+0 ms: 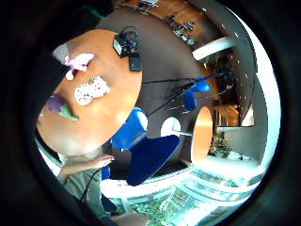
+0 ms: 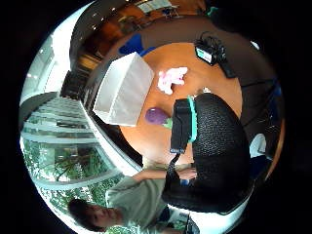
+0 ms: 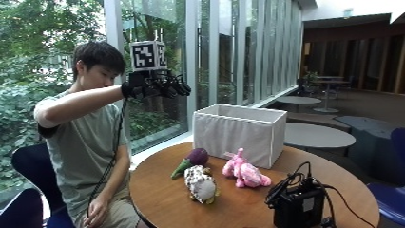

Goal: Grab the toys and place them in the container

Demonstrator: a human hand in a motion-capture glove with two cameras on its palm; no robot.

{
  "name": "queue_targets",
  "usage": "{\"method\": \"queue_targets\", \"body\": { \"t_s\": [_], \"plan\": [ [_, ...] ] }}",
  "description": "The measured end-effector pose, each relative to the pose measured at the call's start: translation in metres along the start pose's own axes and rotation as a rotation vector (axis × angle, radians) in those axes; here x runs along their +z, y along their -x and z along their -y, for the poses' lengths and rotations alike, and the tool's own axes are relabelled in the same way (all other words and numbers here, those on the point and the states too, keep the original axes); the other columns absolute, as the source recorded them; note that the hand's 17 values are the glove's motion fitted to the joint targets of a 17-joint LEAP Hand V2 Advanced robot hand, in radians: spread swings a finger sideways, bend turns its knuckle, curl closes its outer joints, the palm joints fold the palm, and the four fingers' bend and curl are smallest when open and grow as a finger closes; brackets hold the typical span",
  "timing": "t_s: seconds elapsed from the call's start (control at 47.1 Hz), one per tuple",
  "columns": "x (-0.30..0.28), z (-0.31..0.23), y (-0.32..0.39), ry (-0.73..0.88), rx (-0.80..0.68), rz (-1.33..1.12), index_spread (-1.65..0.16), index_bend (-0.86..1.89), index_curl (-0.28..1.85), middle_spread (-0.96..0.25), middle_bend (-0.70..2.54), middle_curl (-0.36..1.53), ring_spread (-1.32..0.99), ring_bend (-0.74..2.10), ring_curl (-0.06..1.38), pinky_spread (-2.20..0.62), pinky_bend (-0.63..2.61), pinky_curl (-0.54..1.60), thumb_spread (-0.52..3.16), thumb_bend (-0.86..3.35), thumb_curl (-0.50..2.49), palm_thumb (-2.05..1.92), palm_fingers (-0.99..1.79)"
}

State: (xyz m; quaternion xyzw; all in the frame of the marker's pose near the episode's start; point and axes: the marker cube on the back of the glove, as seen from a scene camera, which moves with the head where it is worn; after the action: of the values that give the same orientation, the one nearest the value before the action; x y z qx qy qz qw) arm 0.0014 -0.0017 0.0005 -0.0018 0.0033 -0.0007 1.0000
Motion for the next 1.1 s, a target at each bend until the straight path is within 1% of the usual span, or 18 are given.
{"method": "queue_targets", "body": {
  "t_s": [0.085,0.191,0.318,0.424,0.573,0.658,0.7,0.743,0.785,0.828,0.849,0.891,0.934,0.976,1.018,1.061,1.082,1.103],
  "plan": [
    [0.001,0.007,-0.004,0.006,-0.003,-0.007,-0.16,0.16,0.06,-0.11,0.19,0.06,-0.08,0.24,0.05,-0.03,0.47,0.13,0.71,0.04,0.01,0.02,0.20],
    [0.003,0.012,0.000,-0.012,-0.012,-0.014,-0.21,0.16,0.10,-0.15,0.19,0.10,-0.11,0.27,0.08,-0.04,0.51,0.18,1.04,0.04,0.05,0.01,0.17],
    [0.005,0.017,0.009,-0.016,-0.015,-0.011,-0.24,0.15,0.13,-0.17,0.22,0.14,-0.14,0.32,0.11,-0.05,0.53,0.21,1.28,0.04,0.08,-0.01,0.17],
    [0.006,0.026,0.014,-0.001,-0.050,-0.026,-0.25,0.15,0.15,-0.18,0.23,0.18,-0.16,0.34,0.13,-0.06,0.55,0.23,1.40,0.03,0.11,-0.01,0.15],
    [0.010,0.039,0.015,0.030,-0.067,-0.009,-0.26,0.16,0.17,-0.17,0.24,0.22,-0.17,0.37,0.16,-0.06,0.56,0.25,1.50,0.02,0.14,-0.02,0.13],
    [0.019,0.046,0.016,0.087,-0.081,0.037,-0.26,0.15,0.19,-0.17,0.24,0.24,-0.17,0.38,0.17,-0.06,0.57,0.27,1.52,0.00,0.15,-0.03,0.11],
    [0.028,0.049,0.011,0.125,-0.132,0.030,-0.26,0.15,0.20,-0.17,0.23,0.24,-0.18,0.38,0.17,-0.06,0.58,0.27,1.53,-0.01,0.16,-0.03,0.10],
    [0.040,0.052,0.003,0.161,-0.218,0.002,-0.26,0.13,0.20,-0.17,0.21,0.25,-0.17,0.39,0.18,-0.06,0.61,0.29,1.52,-0.01,0.17,-0.01,0.04],
    [0.049,0.054,0.001,0.191,-0.248,-0.010,-0.26,0.14,0.21,-0.17,0.21,0.26,-0.17,0.39,0.19,-0.06,0.62,0.30,1.51,-0.01,0.17,-0.02,0.02],
    [0.057,0.057,0.003,0.218,-0.215,-0.005,-0.26,0.09,0.19,-0.17,0.18,0.26,-0.16,0.38,0.19,-0.06,0.66,0.31,1.48,-0.01,0.19,-0.01,-0.08],
    [0.063,0.060,0.004,0.235,-0.185,-0.001,-0.26,0.12,0.20,-0.17,0.20,0.26,-0.17,0.39,0.20,-0.06,0.65,0.30,1.48,-0.01,0.19,-0.01,-0.03],
    [0.079,0.067,0.007,0.275,-0.094,0.013,-0.26,0.08,0.19,-0.17,0.16,0.26,-0.16,0.39,0.20,-0.05,0.69,0.32,1.45,-0.01,0.20,0.00,-0.13],
    [0.097,0.075,0.008,0.306,-0.015,0.006,-0.26,0.07,0.18,-0.16,0.16,0.26,-0.15,0.38,0.20,-0.05,0.70,0.32,1.43,-0.01,0.21,0.00,-0.15],
    [0.114,0.081,0.004,0.325,0.016,-0.037,-0.26,0.07,0.18,-0.15,0.16,0.26,-0.15,0.38,0.20,-0.04,0.70,0.32,1.41,-0.01,0.22,0.00,-0.18],
    [0.130,0.084,-0.005,0.348,-0.027,-0.115,-0.26,0.07,0.17,-0.14,0.16,0.26,-0.14,0.38,0.21,-0.04,0.70,0.33,1.39,-0.01,0.23,0.01,-0.19],
    [0.145,0.086,-0.017,0.378,-0.120,-0.190,-0.26,0.07,0.17,-0.14,0.16,0.27,-0.14,0.37,0.21,-0.04,0.71,0.33,1.37,-0.01,0.24,0.01,-0.20],
    [0.153,0.088,-0.021,0.391,-0.134,-0.193,-0.26,0.07,0.17,-0.14,0.16,0.27,-0.14,0.36,0.21,-0.04,0.71,0.33,1.36,-0.01,0.24,0.02,-0.20],
    [0.161,0.092,-0.023,0.400,-0.117,-0.171,-0.25,0.07,0.16,-0.13,0.15,0.27,-0.13,0.36,0.21,-0.04,0.71,0.33,1.35,-0.01,0.24,0.02,-0.21]
  ]
}}
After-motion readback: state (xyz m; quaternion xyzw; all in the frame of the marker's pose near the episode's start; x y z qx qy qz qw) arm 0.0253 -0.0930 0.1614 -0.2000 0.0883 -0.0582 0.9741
